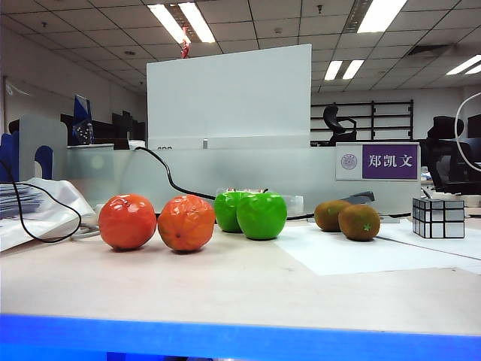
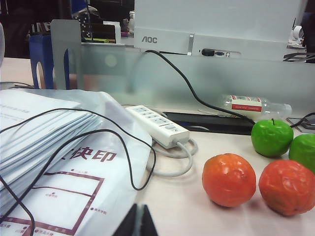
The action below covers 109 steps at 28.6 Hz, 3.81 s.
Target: Put the same fruits together.
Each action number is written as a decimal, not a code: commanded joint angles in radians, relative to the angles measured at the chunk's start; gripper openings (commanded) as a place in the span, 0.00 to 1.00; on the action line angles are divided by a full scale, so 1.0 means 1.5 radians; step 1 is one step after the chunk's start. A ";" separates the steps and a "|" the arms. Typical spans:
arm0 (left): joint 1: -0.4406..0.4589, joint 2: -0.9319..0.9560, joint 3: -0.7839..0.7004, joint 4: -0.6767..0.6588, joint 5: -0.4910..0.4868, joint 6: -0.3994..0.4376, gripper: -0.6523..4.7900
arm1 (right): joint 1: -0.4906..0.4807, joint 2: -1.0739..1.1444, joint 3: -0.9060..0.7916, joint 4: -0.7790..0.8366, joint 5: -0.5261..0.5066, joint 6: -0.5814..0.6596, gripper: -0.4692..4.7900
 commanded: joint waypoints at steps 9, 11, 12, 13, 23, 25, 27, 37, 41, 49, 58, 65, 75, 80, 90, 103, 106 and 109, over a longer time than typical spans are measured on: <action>0.001 -0.001 0.001 0.008 0.002 0.003 0.11 | 0.000 0.001 0.003 0.009 -0.001 0.000 0.13; 0.001 -0.001 0.001 0.008 0.002 0.003 0.11 | 0.000 0.001 0.003 0.008 -0.001 0.000 0.13; 0.001 -0.001 0.001 0.009 0.002 0.003 0.11 | 0.000 0.001 0.003 0.008 -0.001 0.000 0.13; 0.001 -0.001 0.001 0.009 0.002 0.003 0.11 | 0.000 0.001 0.003 0.008 -0.001 0.000 0.13; 0.001 -0.001 0.001 -0.040 -0.045 0.086 0.11 | 0.001 0.001 0.003 -0.059 -0.056 -0.006 0.13; 0.001 -0.001 0.001 -0.041 -0.083 0.087 0.11 | 0.001 0.001 0.003 -0.059 -0.054 -0.006 0.13; 0.001 -0.001 0.001 -0.041 -0.091 0.087 0.11 | 0.001 0.001 0.003 -0.063 -0.054 -0.006 0.13; 0.001 -0.001 0.001 -0.041 -0.091 0.085 0.11 | 0.001 0.001 -0.010 -0.067 -0.054 -0.006 0.13; 0.001 -0.001 0.001 -0.041 -0.091 0.083 0.11 | 0.001 0.001 -0.010 -0.044 -0.054 -0.006 0.13; 0.003 -0.001 0.001 -0.041 -0.106 0.070 0.11 | 0.001 0.001 -0.011 -0.035 -0.056 -0.005 0.13; 0.003 -0.001 0.001 -0.041 -0.108 0.070 0.11 | 0.001 0.001 -0.012 -0.036 -0.056 0.013 0.13; 0.003 -0.001 0.001 -0.041 -0.100 0.079 0.11 | 0.001 0.001 -0.012 -0.036 -0.056 0.012 0.13; 0.003 -0.001 0.001 -0.041 -0.083 0.073 0.11 | 0.001 0.001 -0.012 -0.036 -0.056 0.012 0.13; 0.003 -0.001 0.001 -0.042 -0.083 0.073 0.11 | 0.001 0.001 -0.012 -0.037 -0.054 0.012 0.13; 0.003 -0.001 0.001 -0.042 -0.083 0.073 0.11 | 0.001 0.001 -0.012 -0.037 -0.054 0.012 0.13; 0.003 -0.001 0.001 -0.042 -0.083 0.073 0.11 | 0.001 0.001 -0.012 -0.037 -0.054 0.012 0.13; 0.003 -0.001 0.001 -0.042 -0.083 0.073 0.11 | 0.001 0.001 -0.012 -0.037 -0.054 0.012 0.13; 0.003 -0.001 0.001 -0.042 -0.083 0.073 0.11 | 0.001 0.001 -0.012 -0.037 -0.054 0.012 0.13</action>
